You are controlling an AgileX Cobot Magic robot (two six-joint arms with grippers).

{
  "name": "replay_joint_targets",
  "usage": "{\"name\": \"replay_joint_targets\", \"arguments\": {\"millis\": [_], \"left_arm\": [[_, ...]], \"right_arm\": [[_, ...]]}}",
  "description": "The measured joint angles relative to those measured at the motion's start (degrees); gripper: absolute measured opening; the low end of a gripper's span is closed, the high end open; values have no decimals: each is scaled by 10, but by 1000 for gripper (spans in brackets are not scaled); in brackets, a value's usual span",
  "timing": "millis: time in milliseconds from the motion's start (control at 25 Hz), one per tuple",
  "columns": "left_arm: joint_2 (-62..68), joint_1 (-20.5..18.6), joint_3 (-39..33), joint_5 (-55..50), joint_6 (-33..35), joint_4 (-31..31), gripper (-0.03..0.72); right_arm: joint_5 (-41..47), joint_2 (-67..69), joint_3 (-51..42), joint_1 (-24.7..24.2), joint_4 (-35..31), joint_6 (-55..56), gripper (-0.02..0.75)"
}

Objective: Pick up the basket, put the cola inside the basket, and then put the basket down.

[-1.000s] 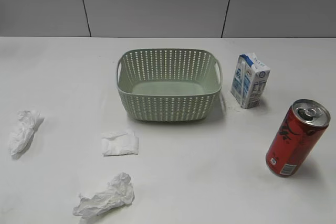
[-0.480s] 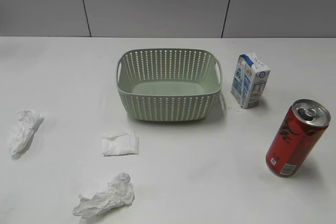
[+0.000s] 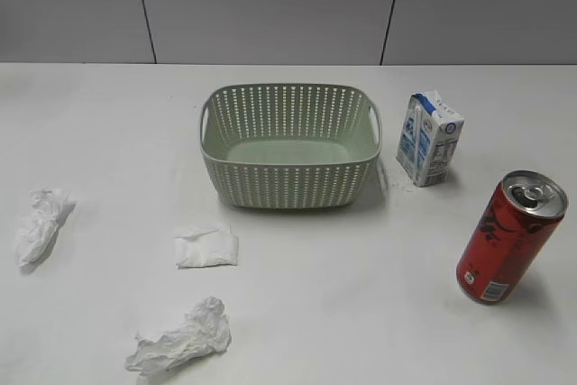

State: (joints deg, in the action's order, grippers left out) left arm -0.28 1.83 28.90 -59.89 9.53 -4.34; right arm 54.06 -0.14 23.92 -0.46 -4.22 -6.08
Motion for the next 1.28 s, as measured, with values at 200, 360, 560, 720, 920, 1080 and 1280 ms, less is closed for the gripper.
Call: {"name": "replay_joint_targets", "arguments": {"millis": [200,360,560,720,920,1080,1280], "left_arm": [[0,0,2,3,0,-1,475],[1,0,11,71,0,-7,640],[50,0,13,265,0,-40,652],[140,0,27,350,0,-59,647],[280,0,79,364,0,-63,621],[394,0,144,342,0,-64,613],[540,1,249,230,1,-67,595]], "right_arm": [[0,0,0,0,0,0,486],[0,0,0,0,0,0,486],[0,0,0,0,0,0,486],[0,0,0,0,0,0,486],[0,0,0,0,0,0,486],[0,0,0,0,0,1,486],[0,0,0,0,0,0,486]]}}
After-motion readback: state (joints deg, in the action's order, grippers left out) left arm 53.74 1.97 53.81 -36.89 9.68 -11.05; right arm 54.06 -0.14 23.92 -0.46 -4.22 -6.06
